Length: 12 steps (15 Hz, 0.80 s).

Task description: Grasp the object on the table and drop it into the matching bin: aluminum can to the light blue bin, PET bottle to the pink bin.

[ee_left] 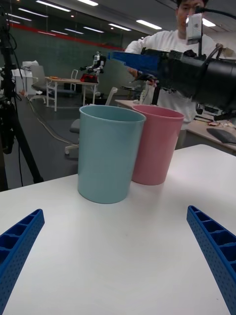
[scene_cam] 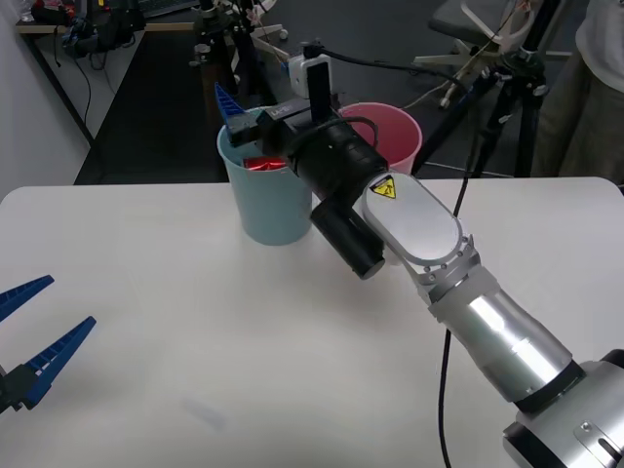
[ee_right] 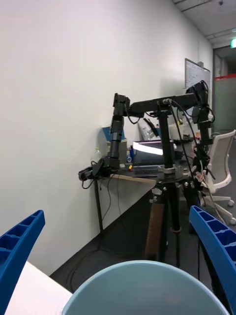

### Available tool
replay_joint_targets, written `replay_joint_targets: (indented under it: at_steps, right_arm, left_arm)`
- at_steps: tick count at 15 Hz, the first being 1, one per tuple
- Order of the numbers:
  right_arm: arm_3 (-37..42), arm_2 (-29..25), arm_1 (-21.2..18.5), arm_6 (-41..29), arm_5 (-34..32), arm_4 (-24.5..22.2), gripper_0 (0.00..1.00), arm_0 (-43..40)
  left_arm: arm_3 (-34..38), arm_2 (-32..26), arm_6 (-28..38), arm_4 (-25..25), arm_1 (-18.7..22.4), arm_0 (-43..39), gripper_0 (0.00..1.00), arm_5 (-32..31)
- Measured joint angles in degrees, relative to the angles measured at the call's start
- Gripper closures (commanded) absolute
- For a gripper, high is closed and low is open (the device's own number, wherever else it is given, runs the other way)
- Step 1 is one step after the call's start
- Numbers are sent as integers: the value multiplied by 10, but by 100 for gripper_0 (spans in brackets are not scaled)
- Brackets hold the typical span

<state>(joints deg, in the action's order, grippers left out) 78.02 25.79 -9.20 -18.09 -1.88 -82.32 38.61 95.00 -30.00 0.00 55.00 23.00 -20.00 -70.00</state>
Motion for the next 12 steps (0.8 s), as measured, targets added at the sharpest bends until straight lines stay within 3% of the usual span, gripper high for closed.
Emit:
replay_joint_targets:
  at_steps: [7,12]
  right_arm:
    - [218,-43,-86,14,-129,17,0,-194]
    - [287,-142,-133,47,-263,48,0,-322]
  left_arm:
    - [0,0,0,0,0,0,0,0]
    - [0,0,0,0,0,0,0,0]
